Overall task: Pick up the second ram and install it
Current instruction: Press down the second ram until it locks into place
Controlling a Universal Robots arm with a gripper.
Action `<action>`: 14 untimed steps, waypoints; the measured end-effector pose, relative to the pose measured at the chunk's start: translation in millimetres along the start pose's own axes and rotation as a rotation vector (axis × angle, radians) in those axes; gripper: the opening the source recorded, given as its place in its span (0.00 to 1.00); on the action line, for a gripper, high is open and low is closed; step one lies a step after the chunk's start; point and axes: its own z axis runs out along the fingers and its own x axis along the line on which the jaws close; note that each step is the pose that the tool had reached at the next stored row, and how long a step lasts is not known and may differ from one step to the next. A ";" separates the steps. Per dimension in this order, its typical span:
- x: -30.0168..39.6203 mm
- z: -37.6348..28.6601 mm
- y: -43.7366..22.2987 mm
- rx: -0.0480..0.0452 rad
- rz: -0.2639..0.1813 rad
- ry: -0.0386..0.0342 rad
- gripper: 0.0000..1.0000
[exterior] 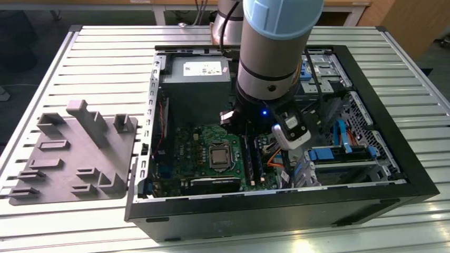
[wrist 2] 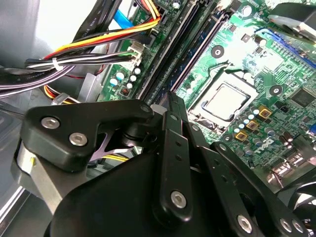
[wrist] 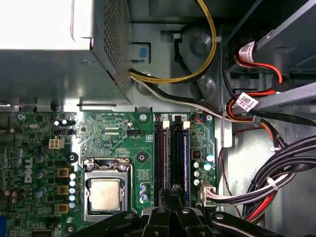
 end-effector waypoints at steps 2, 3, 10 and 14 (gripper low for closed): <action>0.0 0.0 -0.6 0.0000 0.000 0.0000 0.11; 0.0 -0.1 -0.9 -0.0001 0.000 0.0000 0.11; 0.0 -0.2 -2.7 0.0000 0.000 0.0000 0.11; -0.1 -0.3 -3.7 0.0000 0.000 0.0000 0.11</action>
